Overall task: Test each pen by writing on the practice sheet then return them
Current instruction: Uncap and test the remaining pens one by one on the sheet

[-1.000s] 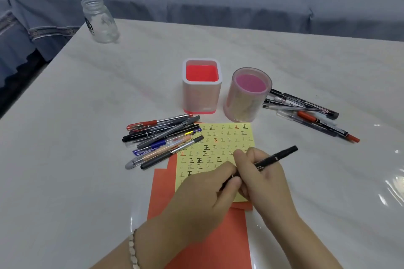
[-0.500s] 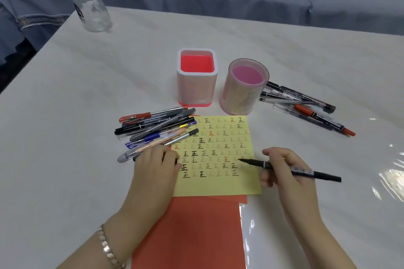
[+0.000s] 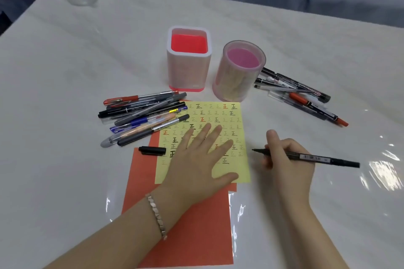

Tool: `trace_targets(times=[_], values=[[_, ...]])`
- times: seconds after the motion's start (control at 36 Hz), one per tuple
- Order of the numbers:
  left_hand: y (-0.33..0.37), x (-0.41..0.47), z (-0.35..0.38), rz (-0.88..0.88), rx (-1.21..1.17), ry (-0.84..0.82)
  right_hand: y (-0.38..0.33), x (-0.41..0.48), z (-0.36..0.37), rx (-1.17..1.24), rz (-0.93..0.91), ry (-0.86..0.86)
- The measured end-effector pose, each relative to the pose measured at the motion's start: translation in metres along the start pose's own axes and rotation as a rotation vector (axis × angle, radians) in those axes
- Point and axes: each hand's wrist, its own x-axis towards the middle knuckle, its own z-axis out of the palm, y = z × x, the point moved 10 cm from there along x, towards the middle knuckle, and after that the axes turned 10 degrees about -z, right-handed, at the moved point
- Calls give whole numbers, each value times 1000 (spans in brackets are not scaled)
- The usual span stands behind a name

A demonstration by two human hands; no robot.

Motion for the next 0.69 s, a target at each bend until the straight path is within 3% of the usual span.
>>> trace_targets(times=[0.69], values=[[-2,-1,-5,-16,-35,121,16,-13,29,-70,-36,17]])
